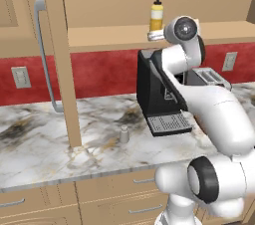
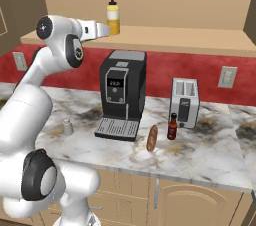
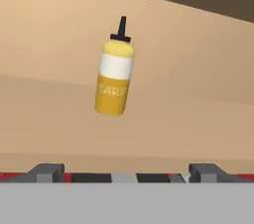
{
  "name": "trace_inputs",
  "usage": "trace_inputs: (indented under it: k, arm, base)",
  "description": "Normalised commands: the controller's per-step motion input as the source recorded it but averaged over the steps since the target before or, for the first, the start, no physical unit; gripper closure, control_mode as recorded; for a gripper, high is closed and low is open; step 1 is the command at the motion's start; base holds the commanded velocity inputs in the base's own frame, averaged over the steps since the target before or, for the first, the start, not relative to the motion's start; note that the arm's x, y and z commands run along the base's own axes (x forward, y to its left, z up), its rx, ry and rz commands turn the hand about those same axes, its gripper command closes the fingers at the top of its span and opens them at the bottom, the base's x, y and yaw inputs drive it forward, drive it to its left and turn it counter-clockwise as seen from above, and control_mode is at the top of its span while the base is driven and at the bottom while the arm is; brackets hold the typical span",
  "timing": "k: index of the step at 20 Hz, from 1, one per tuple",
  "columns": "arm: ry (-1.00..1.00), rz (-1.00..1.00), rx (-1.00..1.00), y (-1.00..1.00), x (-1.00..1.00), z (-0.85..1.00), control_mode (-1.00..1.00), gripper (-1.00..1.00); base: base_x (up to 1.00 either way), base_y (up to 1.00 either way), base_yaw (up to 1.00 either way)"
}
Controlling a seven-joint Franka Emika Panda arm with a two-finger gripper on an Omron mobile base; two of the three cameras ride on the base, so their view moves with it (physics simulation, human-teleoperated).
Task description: There are various items on the counter. Only move the condiments/shakers into the cabinet.
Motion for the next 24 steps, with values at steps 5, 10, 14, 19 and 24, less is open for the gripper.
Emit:
trace_inputs:
  k: [5, 10, 14, 19, 24]
  arm:
    - [0.0, 0.01, 0.0, 0.22, -1.0, -0.43, -1.0, -1.0]
    - [0.0, 0.15, -0.02, 0.58, -1.0, -0.35, -1.0, -1.0]
    - [-0.03, 0.04, -0.01, 0.25, -0.28, 0.0, -1.0, -1.0]
    - [0.1, 0.06, 0.14, 0.42, -0.66, -0.2, -1.0, -1.0]
    - [0.25, 0.07, 0.18, 0.45, -0.6, -0.15, -1.0, -1.0]
  base:
    - [0.0, 0.0, 0.0]
    - [0.0, 0.0, 0.0]
    - [0.0, 0.0, 0.0]
    - [0.0, 0.0, 0.0]
    - [0.0, 0.0, 0.0]
